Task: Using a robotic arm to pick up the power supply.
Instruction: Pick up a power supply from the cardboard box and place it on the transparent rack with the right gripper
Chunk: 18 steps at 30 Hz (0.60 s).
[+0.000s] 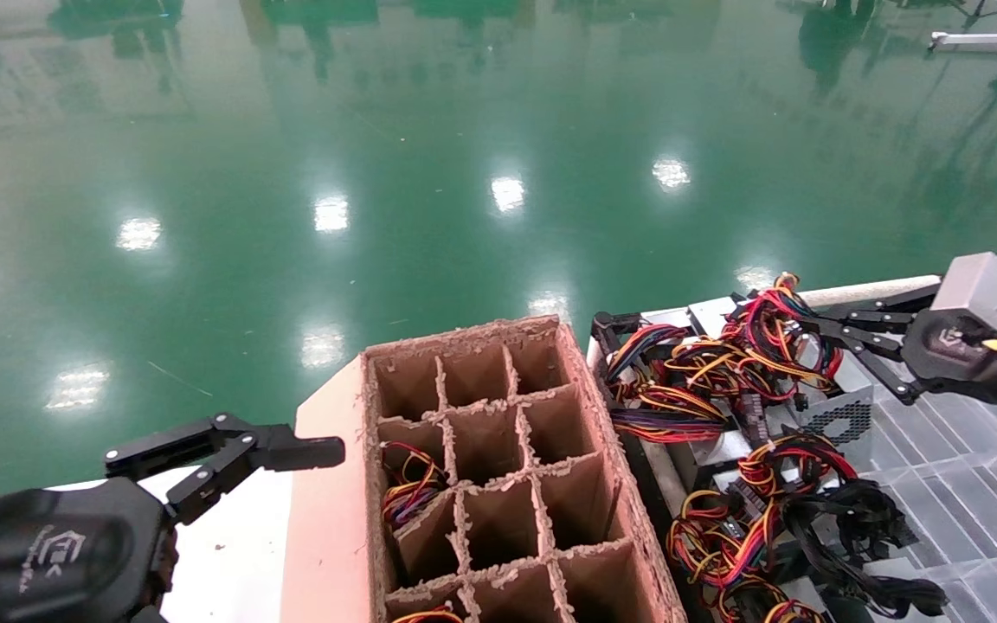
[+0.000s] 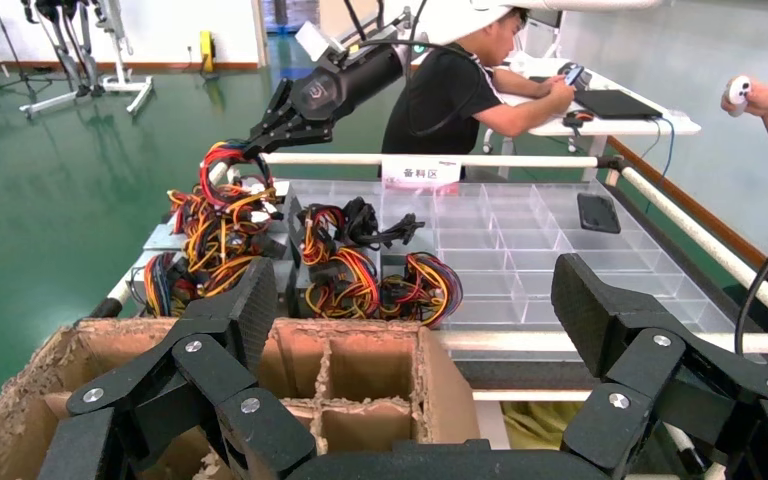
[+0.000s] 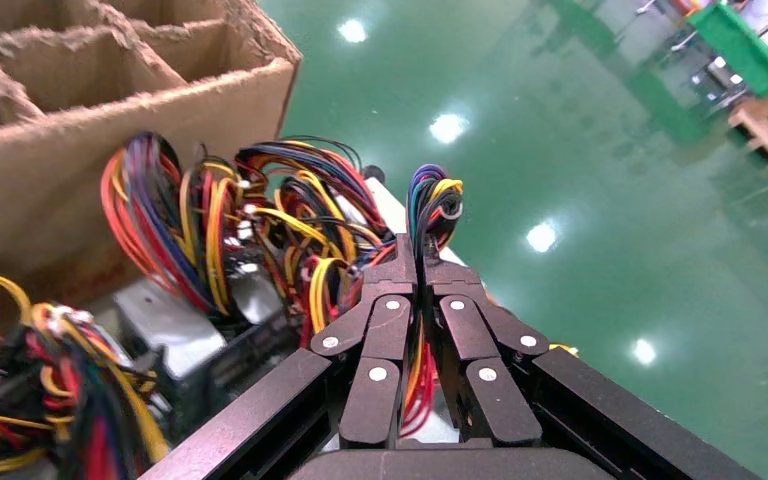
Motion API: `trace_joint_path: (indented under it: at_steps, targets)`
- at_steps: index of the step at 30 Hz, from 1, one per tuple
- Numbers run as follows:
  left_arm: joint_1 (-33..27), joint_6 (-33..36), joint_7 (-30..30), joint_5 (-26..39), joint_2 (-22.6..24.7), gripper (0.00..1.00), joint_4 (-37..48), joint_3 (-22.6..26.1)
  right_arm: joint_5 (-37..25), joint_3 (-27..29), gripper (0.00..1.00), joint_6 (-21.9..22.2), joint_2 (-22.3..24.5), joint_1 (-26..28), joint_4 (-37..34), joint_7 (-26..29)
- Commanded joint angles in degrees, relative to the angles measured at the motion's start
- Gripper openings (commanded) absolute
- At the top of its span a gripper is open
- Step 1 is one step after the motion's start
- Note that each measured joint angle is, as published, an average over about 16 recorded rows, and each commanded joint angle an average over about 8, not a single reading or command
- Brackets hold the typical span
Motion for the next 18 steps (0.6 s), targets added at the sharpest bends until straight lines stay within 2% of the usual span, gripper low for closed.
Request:
trace_joint_path:
  at_steps: [1, 18]
  targets:
    - [0.0, 0.0, 0.0, 0.0, 0.0, 1.0, 0.0, 0.0, -0.55, -0.21, 0.0, 0.45, -0.25, 0.01, -0.16, -0.99]
    - [-0.01, -0.01, 0.02, -0.02, -0.01, 1.0, 0.0, 0.03, -5.59, -0.93, 0.0, 2.15, -4.53, 3.08, -1.17, -20.77]
